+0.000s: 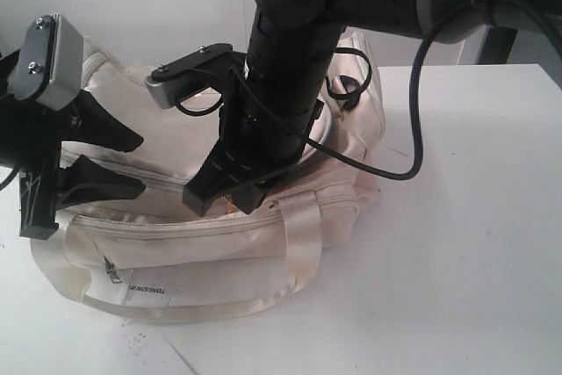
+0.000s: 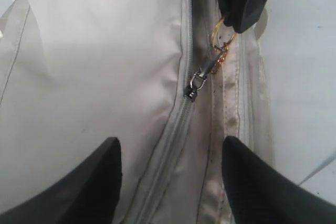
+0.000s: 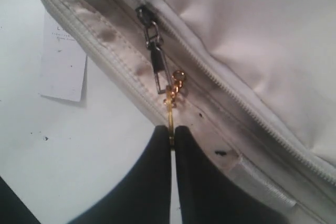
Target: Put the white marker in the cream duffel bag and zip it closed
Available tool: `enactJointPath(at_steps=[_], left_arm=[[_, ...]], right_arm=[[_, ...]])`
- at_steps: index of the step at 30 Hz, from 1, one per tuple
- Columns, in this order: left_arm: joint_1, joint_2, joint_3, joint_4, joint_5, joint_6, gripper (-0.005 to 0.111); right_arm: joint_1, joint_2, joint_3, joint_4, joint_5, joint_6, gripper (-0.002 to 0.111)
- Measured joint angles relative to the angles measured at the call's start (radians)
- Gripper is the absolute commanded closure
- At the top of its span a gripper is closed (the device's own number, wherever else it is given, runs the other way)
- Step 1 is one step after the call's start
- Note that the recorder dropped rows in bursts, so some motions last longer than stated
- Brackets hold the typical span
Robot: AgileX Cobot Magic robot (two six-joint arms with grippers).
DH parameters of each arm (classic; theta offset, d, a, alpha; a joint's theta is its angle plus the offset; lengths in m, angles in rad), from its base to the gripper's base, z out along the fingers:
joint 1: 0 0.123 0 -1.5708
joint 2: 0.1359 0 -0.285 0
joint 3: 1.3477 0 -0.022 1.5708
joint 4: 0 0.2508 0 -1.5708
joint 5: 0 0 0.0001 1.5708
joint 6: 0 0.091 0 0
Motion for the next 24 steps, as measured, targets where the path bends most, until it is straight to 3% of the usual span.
enactJointPath(at_steps=[12, 15, 20, 24], left_arm=[[-0.001, 0.096, 0.0, -0.068, -0.037, 0.023, 0.055], [-0.001, 0.118, 0.0, -0.081, -0.045, 0.023, 0.065], [-0.001, 0.137, 0.0, -0.083, -0.049, 0.023, 0.103], [-0.001, 0.139, 0.0, -0.083, -0.053, 0.023, 0.107]], right_arm=[[0.0, 0.0, 0.0, 0.0, -0.006, 0.0, 0.108], [0.0, 0.0, 0.0, 0.0, -0.01, 0.0, 0.108], [0.0, 0.0, 0.0, 0.001, -0.025, 0.0, 0.108], [0.0, 0.0, 0.0, 0.001, -0.035, 0.0, 0.108]])
